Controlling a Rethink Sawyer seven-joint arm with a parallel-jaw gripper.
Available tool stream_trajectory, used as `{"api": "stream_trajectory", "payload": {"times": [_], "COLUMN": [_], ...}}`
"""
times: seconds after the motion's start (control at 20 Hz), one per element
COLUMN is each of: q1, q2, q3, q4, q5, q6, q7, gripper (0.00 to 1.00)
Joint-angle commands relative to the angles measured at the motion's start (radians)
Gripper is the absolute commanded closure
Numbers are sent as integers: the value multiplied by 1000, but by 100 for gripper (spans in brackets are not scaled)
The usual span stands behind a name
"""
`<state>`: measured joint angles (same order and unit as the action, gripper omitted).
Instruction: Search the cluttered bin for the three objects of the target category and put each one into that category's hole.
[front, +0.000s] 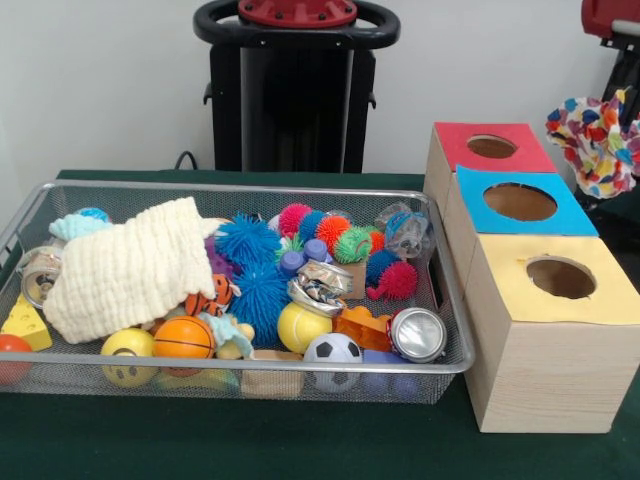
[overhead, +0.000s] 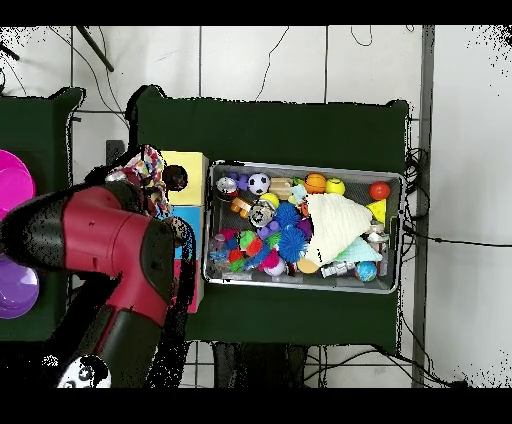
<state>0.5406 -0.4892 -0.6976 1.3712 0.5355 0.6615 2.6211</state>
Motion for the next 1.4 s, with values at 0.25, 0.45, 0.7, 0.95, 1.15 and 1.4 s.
{"api": "stream_trajectory", "payload": {"times": [0.25, 0.45, 0.7, 0.95, 1.15, 1.4], "q1": [-84, -104, -136, -164, -192, -199], "q2": [11, 8, 47, 80, 109, 113], "q3": [177, 196, 220, 246, 271, 279], "q4": [125, 130, 111, 91, 72, 63], "q5": [-68, -75, -82, -90, -107, -134], "q6": [-101, -118, -177, -227, -278, -286], "q7": [5, -12, -11, -16, -21, 1], "gripper": [100, 100, 100, 100, 100, 100]}}
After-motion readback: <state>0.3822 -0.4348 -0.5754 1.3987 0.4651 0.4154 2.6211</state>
